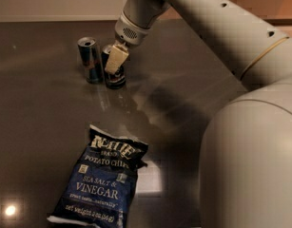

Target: Move pepsi can near redbull can

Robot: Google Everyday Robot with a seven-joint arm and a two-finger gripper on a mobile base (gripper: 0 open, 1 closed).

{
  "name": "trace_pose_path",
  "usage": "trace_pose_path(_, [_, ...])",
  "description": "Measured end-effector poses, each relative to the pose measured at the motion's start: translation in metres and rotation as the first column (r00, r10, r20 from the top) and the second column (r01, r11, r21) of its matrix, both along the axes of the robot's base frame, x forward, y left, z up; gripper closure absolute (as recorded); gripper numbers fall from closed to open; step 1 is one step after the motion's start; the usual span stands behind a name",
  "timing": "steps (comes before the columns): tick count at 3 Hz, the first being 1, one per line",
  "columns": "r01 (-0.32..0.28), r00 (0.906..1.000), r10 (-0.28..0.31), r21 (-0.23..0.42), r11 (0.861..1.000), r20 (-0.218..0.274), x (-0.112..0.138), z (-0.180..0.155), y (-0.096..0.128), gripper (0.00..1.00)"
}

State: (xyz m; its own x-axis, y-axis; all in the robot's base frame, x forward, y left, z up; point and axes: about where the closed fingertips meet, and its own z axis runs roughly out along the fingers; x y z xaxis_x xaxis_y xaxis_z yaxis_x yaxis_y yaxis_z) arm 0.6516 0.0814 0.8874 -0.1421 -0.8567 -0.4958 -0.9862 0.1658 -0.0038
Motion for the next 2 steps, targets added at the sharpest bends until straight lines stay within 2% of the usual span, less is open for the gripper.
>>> trace_pose_path(1, [-0.002, 1.0, 0.002, -0.001, 1.0, -0.002, 0.0001, -0.0015, 0.0016, 0.13])
trace_pose_path(2, [-0.004, 1.0, 0.004, -0.001, 1.0, -0.004, 0.0002, -0.0035, 0.0033, 0.0])
